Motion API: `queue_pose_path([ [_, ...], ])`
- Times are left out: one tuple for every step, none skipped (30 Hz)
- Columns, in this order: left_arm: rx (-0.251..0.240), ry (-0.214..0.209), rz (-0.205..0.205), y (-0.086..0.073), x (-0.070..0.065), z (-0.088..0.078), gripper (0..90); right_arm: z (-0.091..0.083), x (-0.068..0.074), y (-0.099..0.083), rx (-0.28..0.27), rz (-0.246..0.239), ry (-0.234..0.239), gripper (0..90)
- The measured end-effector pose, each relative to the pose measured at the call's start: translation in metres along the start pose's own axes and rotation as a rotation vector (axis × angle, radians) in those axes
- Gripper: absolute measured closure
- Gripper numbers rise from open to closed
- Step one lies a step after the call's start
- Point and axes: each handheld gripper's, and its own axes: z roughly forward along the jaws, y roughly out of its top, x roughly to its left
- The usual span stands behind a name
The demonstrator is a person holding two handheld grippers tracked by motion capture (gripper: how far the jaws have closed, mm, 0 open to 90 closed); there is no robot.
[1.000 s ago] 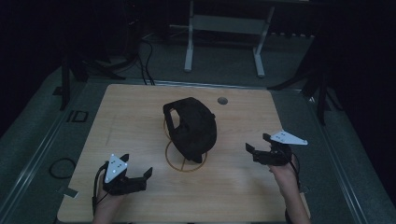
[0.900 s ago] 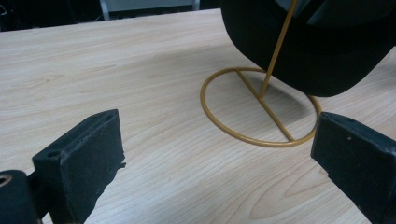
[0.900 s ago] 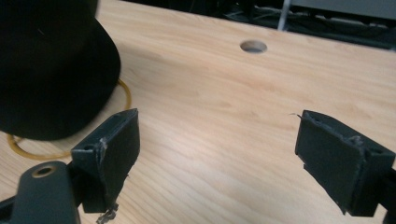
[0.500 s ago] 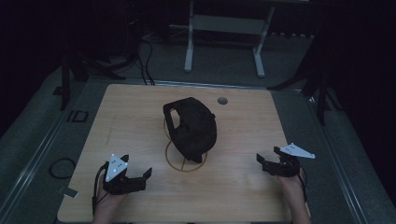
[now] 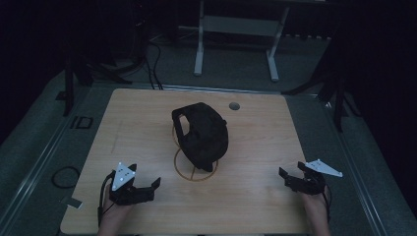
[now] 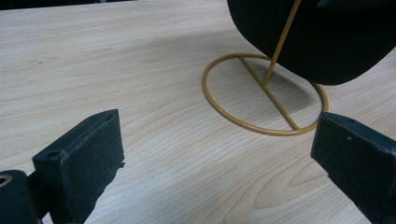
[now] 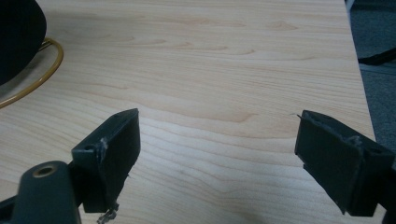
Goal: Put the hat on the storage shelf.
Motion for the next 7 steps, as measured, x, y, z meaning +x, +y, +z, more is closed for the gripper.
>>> queue_pose_path([
  [-0.001,0.003,0.0,0.0,0.0,-0.0001,2.9,0.0006,0.0004,-0.0003,0.001,-0.006,-0.001,14.0],
  [-0.004,-0.001,-0.003,-0.0001,0.0002,-0.0002,2.9,0.0012,0.0008,-0.0006,0.006,-0.009,-0.003,14.0],
  [-0.001,0.003,-0.002,-0.0001,0.0002,-0.0001,2.9,0.0017,0.0009,-0.001,0.009,-0.01,-0.004,14.0],
  [-0.004,0.004,-0.003,-0.0003,0.0002,-0.0002,2.9,0.0019,0.0012,-0.0011,0.01,-0.014,-0.005,14.0],
  [-0.004,0.002,-0.005,-0.0003,0.0005,-0.0003,2.9,0.0017,0.0015,-0.0011,0.011,-0.016,-0.006,14.0],
  [-0.003,0.003,-0.003,-0.0003,0.0005,-0.0002,2.9,0.0018,0.0013,-0.0011,0.011,-0.015,-0.003,14.0],
  [-0.003,0.003,-0.003,-0.0003,0.0005,-0.0002,2.9,0.0018,0.0009,-0.0012,0.01,-0.015,-0.004,14.1],
])
